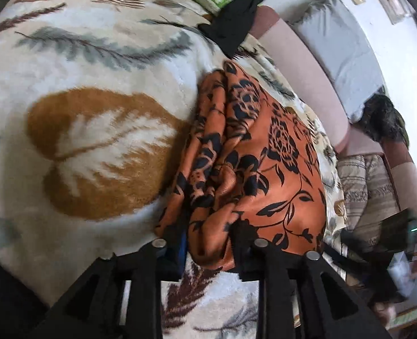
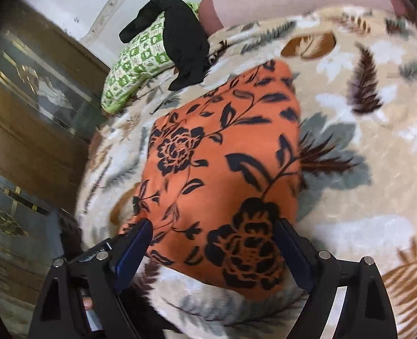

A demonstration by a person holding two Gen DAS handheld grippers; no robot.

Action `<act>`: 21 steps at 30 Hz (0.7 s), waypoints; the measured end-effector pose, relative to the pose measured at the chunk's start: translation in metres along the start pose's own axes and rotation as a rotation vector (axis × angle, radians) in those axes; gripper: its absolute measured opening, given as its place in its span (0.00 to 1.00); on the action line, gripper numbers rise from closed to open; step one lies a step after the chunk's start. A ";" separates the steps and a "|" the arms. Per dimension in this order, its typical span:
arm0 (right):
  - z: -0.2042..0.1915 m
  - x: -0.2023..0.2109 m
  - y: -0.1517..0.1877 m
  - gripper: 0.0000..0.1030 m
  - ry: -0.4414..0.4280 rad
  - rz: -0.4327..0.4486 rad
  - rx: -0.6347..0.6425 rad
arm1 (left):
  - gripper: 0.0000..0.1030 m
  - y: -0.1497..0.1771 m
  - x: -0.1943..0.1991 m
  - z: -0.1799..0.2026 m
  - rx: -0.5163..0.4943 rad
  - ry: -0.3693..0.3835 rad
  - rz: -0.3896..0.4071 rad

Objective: Fold small clothes

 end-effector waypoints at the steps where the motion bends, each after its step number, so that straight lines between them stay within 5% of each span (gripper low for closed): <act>1: 0.009 -0.007 0.004 0.91 0.013 -0.032 -0.027 | 0.31 -0.003 0.012 0.006 -0.026 -0.037 0.039; 5: 0.032 0.002 0.014 0.91 -0.060 0.000 -0.153 | 0.36 -0.012 0.050 0.046 -0.217 -0.094 0.206; 11: 0.073 0.019 0.009 0.91 -0.137 0.092 -0.270 | 0.40 -0.030 -0.008 0.110 -0.451 -0.062 0.119; 13: 0.082 0.015 0.009 0.91 -0.218 0.101 -0.341 | 0.40 -0.040 -0.040 0.110 -0.539 -0.190 0.117; 15: 0.081 0.007 0.009 0.91 -0.364 0.104 -0.397 | 0.43 -0.052 -0.077 0.085 -0.513 -0.330 0.047; 17: 0.077 -0.013 0.010 0.91 -0.460 0.043 -0.434 | 0.44 -0.060 -0.087 0.070 -0.464 -0.310 0.026; 19: 0.083 -0.031 0.018 0.73 -0.355 -0.026 -0.427 | 0.44 -0.059 -0.087 0.072 -0.499 -0.325 0.040; 21: 0.073 -0.020 0.015 0.38 -0.384 -0.006 -0.428 | 0.45 -0.057 -0.089 0.072 -0.516 -0.336 0.055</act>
Point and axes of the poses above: each gripper's, at about its wrist camera, not at the fingertips, and x roughly against the way its jaws point, z to its right, y to its underside, the point moved 6 cm from there along -x, roughly the way its jaws point, and after that the axes turned 11 degrees about x, right-handed, at the moved point
